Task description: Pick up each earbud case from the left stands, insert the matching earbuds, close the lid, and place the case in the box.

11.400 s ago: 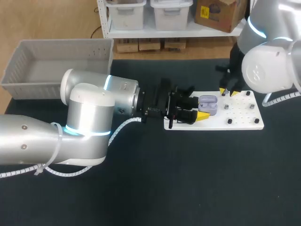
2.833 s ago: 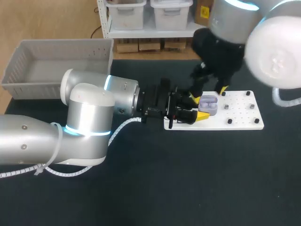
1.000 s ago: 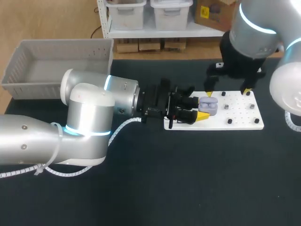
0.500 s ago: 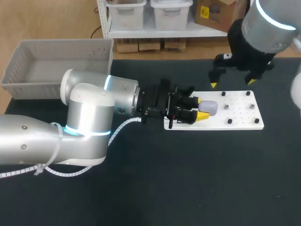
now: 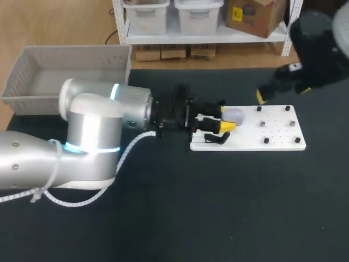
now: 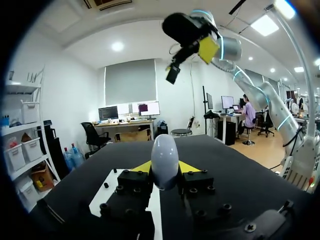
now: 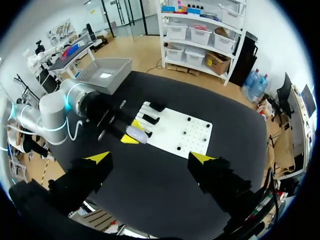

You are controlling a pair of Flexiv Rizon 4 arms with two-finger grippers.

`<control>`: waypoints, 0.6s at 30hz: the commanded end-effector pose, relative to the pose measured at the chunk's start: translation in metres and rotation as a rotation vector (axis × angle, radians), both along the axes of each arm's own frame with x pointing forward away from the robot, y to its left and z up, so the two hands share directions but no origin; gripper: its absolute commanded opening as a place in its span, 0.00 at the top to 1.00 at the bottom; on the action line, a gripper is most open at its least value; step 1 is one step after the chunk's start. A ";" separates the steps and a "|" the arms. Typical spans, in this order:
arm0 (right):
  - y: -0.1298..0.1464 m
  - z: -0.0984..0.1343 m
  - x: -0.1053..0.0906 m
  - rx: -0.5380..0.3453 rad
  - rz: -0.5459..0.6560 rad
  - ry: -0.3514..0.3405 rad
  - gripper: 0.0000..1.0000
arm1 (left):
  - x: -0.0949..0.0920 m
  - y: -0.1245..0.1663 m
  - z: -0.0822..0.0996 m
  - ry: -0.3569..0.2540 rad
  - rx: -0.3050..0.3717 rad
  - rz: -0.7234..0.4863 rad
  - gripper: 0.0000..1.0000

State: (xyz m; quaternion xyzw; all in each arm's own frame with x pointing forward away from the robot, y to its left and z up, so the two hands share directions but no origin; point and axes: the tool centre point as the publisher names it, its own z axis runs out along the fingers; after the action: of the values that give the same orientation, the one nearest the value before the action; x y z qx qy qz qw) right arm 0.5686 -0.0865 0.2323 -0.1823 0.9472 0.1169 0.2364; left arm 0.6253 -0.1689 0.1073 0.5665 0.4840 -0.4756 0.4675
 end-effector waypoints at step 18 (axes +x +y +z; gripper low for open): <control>-0.010 0.002 -0.015 0.035 -0.009 -0.072 0.00 | 0.070 0.173 0.055 -0.152 0.074 0.537 1.00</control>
State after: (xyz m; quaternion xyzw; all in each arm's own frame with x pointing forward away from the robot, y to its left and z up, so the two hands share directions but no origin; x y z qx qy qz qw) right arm 0.5553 -0.0965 0.2353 -0.1797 0.9376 0.1263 0.2695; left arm 0.6996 -0.0228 0.1560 0.5212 0.5707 -0.3243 0.5454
